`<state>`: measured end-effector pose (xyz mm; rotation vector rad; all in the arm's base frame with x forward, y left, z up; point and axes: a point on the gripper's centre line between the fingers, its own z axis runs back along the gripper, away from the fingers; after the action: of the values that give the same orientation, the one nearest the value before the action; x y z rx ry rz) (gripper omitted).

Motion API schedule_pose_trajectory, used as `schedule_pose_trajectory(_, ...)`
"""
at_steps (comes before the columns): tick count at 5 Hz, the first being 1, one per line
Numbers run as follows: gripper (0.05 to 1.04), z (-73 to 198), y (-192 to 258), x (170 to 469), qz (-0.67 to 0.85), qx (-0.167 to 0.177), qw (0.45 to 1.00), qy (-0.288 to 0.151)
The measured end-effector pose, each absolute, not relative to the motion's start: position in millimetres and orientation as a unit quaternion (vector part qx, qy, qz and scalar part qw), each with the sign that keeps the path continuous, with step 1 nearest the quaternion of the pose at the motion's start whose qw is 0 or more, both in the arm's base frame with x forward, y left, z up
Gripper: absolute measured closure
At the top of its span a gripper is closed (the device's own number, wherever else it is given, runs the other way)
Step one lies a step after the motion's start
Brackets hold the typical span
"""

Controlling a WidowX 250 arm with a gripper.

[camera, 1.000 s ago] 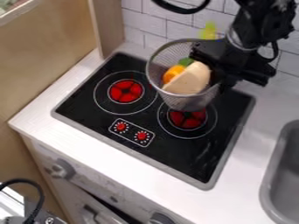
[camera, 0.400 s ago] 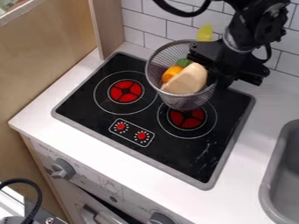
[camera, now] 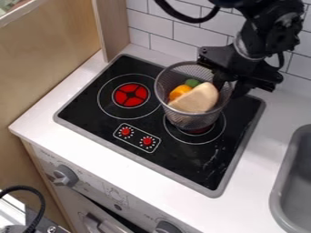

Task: Moved the stainless basket to the right burner.

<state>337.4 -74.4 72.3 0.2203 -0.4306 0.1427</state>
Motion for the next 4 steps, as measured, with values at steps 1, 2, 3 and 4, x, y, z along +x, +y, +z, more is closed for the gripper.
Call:
schedule_pose_trajectory(1,0.302,71,-74,335,0.071,0.112,0.97,-0.206)
schedule_pose_trajectory(2,0.087,70,-75,332,0.074,0.112,0.971,-0.196)
schedule_pose_trajectory(3,0.083,74,-76,327,0.08,0.111,0.976,-0.168)
schedule_pose_trajectory(4,0.083,92,-77,321,0.076,0.103,0.98,-0.153)
